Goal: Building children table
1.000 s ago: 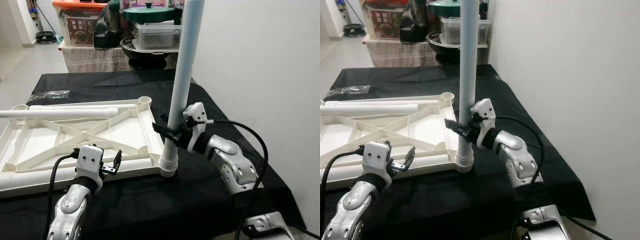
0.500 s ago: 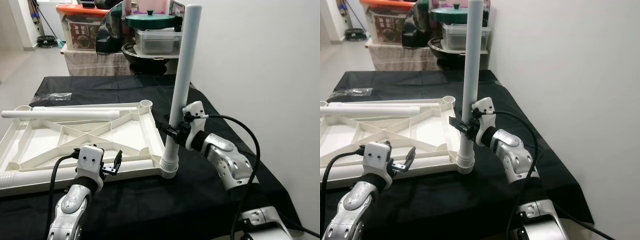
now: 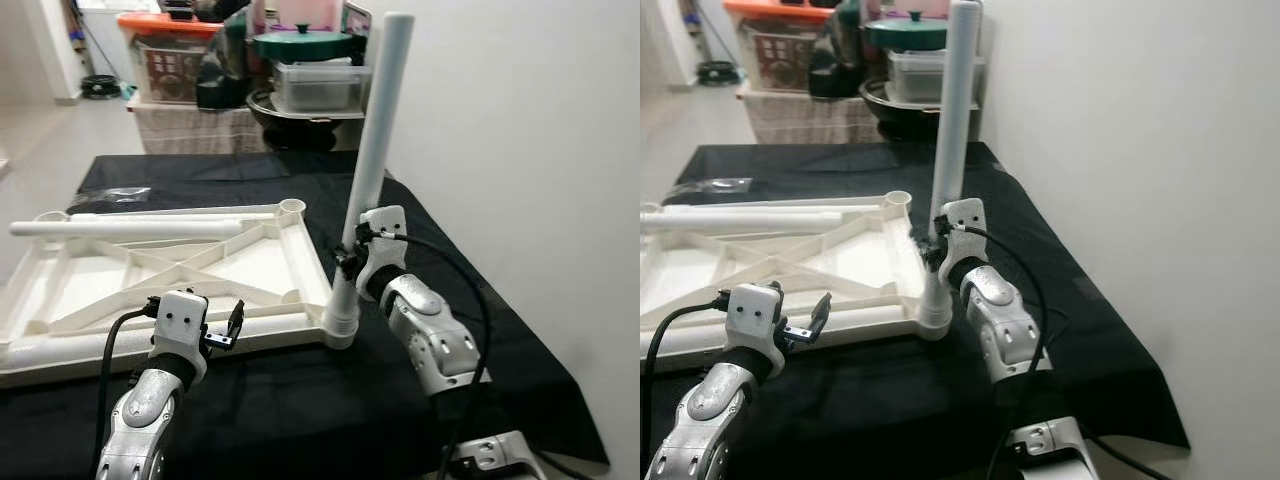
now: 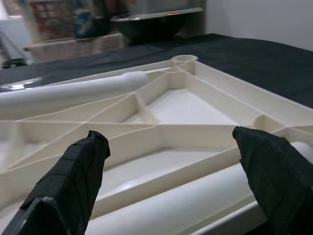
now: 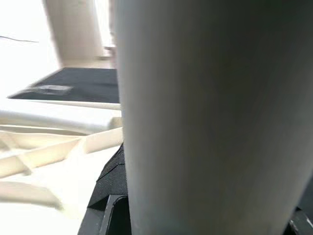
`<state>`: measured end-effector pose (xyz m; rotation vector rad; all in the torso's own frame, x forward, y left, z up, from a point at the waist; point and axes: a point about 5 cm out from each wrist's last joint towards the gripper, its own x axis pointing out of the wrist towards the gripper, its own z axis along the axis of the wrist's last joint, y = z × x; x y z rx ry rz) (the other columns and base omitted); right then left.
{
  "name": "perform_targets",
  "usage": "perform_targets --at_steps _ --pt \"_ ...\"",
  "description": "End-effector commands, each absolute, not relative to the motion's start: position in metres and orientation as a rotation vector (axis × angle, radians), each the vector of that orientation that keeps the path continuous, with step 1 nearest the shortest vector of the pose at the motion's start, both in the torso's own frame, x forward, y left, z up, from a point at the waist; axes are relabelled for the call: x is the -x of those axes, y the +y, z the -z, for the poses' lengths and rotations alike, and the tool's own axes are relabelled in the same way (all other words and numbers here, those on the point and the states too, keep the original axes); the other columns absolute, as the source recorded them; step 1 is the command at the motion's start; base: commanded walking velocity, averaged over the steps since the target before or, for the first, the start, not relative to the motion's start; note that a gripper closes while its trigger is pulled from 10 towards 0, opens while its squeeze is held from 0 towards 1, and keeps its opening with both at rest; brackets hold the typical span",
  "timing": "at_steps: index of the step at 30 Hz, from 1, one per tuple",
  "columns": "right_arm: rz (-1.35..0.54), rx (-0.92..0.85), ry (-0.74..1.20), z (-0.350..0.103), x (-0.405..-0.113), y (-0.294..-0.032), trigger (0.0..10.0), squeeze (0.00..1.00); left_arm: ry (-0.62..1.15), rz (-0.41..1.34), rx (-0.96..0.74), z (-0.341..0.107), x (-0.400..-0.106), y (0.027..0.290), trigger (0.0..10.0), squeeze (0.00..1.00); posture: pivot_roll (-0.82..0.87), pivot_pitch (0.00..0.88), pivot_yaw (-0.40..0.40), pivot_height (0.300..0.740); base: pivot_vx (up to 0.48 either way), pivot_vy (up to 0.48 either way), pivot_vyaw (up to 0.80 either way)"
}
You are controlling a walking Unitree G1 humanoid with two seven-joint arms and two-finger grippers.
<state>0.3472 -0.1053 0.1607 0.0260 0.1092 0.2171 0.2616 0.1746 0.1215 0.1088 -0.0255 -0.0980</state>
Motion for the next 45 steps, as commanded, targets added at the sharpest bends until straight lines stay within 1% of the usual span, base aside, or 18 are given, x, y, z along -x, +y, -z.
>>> perform_targets --at_steps 1,4,7,10,13,14,16,17,18,19,20,22,25,27,28,33,41,45 --pt "-0.015 0.047 0.384 -0.100 -0.336 -0.140 10.0 0.00 -0.016 0.088 -0.126 -0.119 -0.262 0.176 10.0 0.00 0.08 0.000 -0.084 0.740 0.000 0.000 0.00" --pt "0.037 0.127 0.347 -0.104 -0.340 -0.150 10.0 0.00 -0.015 0.076 -0.132 -0.118 -0.261 0.179 10.0 0.00 0.09 0.000 -0.088 0.740 0.000 0.000 0.00" --pt "0.054 0.152 0.339 -0.105 -0.343 -0.155 10.0 0.00 -0.014 0.073 -0.134 -0.118 -0.261 0.180 10.0 0.00 0.09 0.000 -0.088 0.740 0.000 0.000 0.00" --pt "0.244 0.113 0.363 -0.107 -0.350 -0.196 10.0 0.00 -0.013 0.066 -0.133 -0.118 -0.260 0.181 10.0 0.00 0.09 0.000 -0.092 0.740 0.000 0.000 0.00" --pt "0.244 0.113 0.363 -0.107 -0.350 -0.196 10.0 0.00 -0.013 0.066 -0.133 -0.118 -0.260 0.181 10.0 0.00 0.09 0.000 -0.092 0.740 0.000 0.000 0.00" --pt "0.314 0.100 0.368 -0.108 -0.351 -0.210 10.0 0.00 -0.012 0.066 -0.132 -0.118 -0.260 0.181 10.0 0.00 0.09 0.000 -0.092 0.740 0.000 0.000 0.00" --pt "0.514 0.048 0.365 -0.112 -0.347 -0.248 10.0 0.00 -0.009 0.065 -0.132 -0.116 -0.260 0.181 10.0 0.00 0.08 0.000 -0.086 0.740 0.000 0.000 0.00" --pt "0.580 0.024 0.364 -0.112 -0.344 -0.259 10.0 0.00 -0.007 0.065 -0.131 -0.116 -0.260 0.181 10.0 0.00 0.08 0.000 -0.086 0.740 0.000 0.000 0.00" --pt "0.580 0.024 0.364 -0.112 -0.344 -0.259 10.0 0.00 -0.007 0.065 -0.131 -0.116 -0.260 0.181 10.0 0.00 0.08 0.000 -0.086 0.740 0.000 0.000 0.00" --pt "0.622 -0.015 0.373 -0.110 -0.341 -0.263 10.0 0.00 -0.005 0.066 -0.131 -0.116 -0.260 0.180 10.0 0.00 0.07 0.000 -0.082 0.740 0.000 0.000 0.00" --pt "0.622 -0.015 0.373 -0.110 -0.341 -0.263 10.0 0.00 -0.005 0.066 -0.131 -0.116 -0.260 0.180 10.0 0.00 0.07 0.000 -0.082 0.740 0.000 0.000 0.00" --pt "0.655 -0.096 0.391 -0.102 -0.337 -0.259 10.0 0.00 -0.003 0.071 -0.131 -0.115 -0.261 0.179 10.0 0.00 0.07 0.000 -0.079 0.740 0.000 0.000 0.00" --pt "0.691 -0.116 0.402 -0.096 -0.332 -0.255 10.0 0.00 -0.003 0.075 -0.130 -0.115 -0.262 0.178 10.0 0.00 0.07 0.000 -0.078 0.740 0.000 0.000 0.00" --pt "0.706 -0.112 0.400 -0.094 -0.330 -0.254 10.0 0.00 -0.002 0.076 -0.130 -0.115 -0.262 0.178 10.0 0.00 0.07 0.000 -0.078 0.740 0.000 0.000 0.00" --pt "0.760 -0.099 0.386 -0.092 -0.327 -0.250 10.0 0.00 0.000 0.073 -0.133 -0.115 -0.261 0.179 10.0 0.00 0.07 0.000 -0.078 0.740 0.000 0.000 0.00" --pt "0.814 -0.092 0.348 -0.093 -0.325 -0.246 10.0 0.00 0.001 0.071 -0.136 -0.114 -0.261 0.180 10.0 0.00 0.07 0.000 -0.076 0.740 0.000 0.000 0.00" --pt "0.839 -0.086 0.259 -0.105 -0.324 -0.236 10.0 0.00 0.000 0.075 -0.136 -0.114 -0.262 0.178 10.0 0.00 0.07 0.000 -0.072 0.740 0.000 0.000 0.00" --pt "0.837 -0.079 0.256 -0.106 -0.324 -0.231 10.0 0.00 0.001 0.075 -0.137 -0.114 -0.262 0.178 10.0 0.00 0.07 0.000 -0.073 0.740 0.000 0.000 0.00"
